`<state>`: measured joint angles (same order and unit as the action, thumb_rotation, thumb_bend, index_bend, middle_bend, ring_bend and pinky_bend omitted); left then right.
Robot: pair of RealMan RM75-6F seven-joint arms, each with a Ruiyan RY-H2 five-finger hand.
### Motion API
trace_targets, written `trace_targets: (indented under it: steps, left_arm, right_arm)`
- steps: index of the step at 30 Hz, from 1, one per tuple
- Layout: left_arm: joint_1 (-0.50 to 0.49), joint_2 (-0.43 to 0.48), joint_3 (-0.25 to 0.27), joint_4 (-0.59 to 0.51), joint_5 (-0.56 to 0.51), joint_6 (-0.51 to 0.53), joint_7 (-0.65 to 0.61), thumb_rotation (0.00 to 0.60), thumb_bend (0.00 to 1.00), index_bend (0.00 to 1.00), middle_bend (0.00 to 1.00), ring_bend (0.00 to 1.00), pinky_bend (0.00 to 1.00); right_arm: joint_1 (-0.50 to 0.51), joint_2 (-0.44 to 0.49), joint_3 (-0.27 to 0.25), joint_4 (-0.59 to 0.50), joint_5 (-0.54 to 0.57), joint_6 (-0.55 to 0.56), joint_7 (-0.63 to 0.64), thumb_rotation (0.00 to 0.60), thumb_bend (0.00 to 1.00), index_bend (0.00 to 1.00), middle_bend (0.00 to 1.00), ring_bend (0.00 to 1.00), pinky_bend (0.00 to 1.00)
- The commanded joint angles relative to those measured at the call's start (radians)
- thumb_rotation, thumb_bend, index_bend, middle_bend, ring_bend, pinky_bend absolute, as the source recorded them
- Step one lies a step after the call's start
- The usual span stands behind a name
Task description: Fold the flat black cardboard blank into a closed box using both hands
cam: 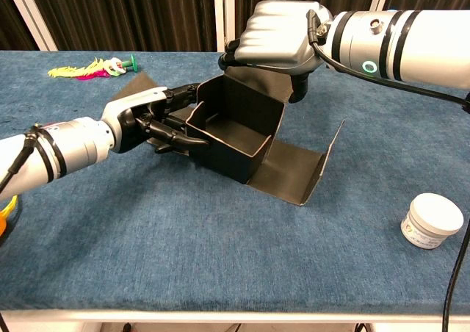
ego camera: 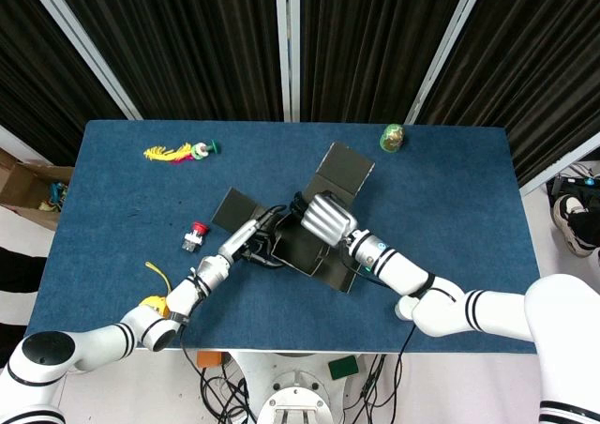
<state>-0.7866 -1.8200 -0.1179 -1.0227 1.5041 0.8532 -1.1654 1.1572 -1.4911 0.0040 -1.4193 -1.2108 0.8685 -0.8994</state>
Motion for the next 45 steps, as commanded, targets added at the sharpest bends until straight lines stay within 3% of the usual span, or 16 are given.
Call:
trace_targets:
  steps: [1,11,20,26,32,39,45]
  left_arm:
    - [-0.013,-0.015,0.028,0.041,0.041,0.021,-0.076,0.6,0.01,0.0,0.0,0.54,0.88]
    - [-0.033,-0.049,0.068,0.125,0.081,0.056,-0.244,0.6,0.01,0.01,0.0,0.54,0.88]
    - [-0.046,-0.082,0.06,0.161,0.054,0.047,-0.229,0.6,0.01,0.05,0.04,0.55,0.88]
    - [-0.059,-0.096,0.049,0.173,0.028,0.015,-0.204,0.6,0.01,0.17,0.16,0.57,0.88]
    - [-0.065,-0.096,0.044,0.167,0.012,-0.006,-0.181,0.6,0.01,0.29,0.3,0.59,0.88]
    - [-0.06,-0.072,0.049,0.13,0.0,-0.019,-0.124,0.6,0.01,0.3,0.31,0.59,0.88]
    - [-0.047,-0.042,0.041,0.082,-0.022,-0.023,-0.077,0.6,0.01,0.31,0.31,0.59,0.88]
  right_arm:
    - [0.002,-0.001,0.002,0.029,-0.048,-0.012,0.04,0.6,0.32,0.52,0.45,0.87,0.93]
    - [0.009,-0.031,0.007,0.137,-0.211,-0.009,0.205,0.6,0.32,0.53,0.44,0.87,0.93]
    - [0.012,-0.053,0.005,0.205,-0.31,-0.003,0.305,0.6,0.32,0.53,0.44,0.87,0.93]
    - [0.001,-0.076,0.013,0.241,-0.343,0.016,0.373,0.6,0.32,0.51,0.41,0.87,0.93]
    - [-0.008,-0.097,0.022,0.275,-0.38,0.049,0.45,0.6,0.32,0.41,0.37,0.87,0.93]
    - [-0.033,-0.09,0.042,0.264,-0.378,0.076,0.506,0.6,0.32,0.06,0.18,0.84,0.91]
    - [-0.07,-0.064,0.066,0.226,-0.352,0.104,0.536,0.6,0.33,0.0,0.12,0.82,0.9]
